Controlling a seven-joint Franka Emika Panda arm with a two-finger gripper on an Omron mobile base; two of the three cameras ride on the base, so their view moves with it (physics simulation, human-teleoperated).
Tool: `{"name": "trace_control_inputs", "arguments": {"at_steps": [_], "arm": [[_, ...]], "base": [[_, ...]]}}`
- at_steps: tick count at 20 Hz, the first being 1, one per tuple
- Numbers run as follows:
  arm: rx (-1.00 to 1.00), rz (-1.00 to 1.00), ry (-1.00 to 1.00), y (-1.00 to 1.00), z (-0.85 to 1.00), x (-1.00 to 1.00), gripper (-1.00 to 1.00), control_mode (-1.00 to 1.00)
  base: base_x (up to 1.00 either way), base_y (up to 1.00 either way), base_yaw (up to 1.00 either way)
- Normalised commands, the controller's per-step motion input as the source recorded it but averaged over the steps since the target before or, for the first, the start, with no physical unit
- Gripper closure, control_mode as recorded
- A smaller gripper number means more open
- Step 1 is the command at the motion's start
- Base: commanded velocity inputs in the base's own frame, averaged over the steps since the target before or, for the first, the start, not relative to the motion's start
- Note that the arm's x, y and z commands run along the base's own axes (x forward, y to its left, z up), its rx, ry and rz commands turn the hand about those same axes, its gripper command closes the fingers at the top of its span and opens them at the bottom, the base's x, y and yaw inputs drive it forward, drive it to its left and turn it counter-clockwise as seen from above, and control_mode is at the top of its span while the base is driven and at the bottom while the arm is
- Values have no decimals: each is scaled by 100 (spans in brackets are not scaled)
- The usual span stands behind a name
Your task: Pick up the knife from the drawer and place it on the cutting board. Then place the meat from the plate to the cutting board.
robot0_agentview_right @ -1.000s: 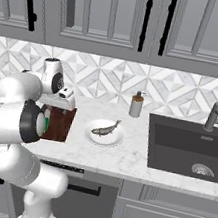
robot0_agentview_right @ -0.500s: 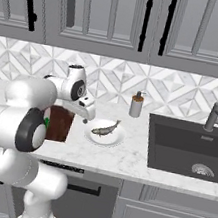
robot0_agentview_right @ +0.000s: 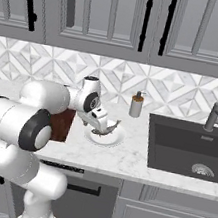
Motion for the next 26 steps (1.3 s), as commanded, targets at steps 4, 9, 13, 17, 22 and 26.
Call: {"name": "trace_control_inputs", "arguments": {"at_steps": [4, 9, 13, 17, 22, 26], "arm": [[6, -6, 0, -31, -23, 40, -100, -100], [2, -7, 0, -16, -18, 48, -100, -100], [2, -6, 0, -9, -23, 52, -100, -100], [7, -6, 0, -1, -38, 34, -100, -100], [6, -5, 0, -5, -37, 34, -100, -100], [12, -3, 0, -1, -46, 29, 100, -100]], "base": [[0, 0, 0], [0, 0, 0], [0, 0, 0], [0, 0, 0], [0, 0, 0], [0, 0, 0]]}}
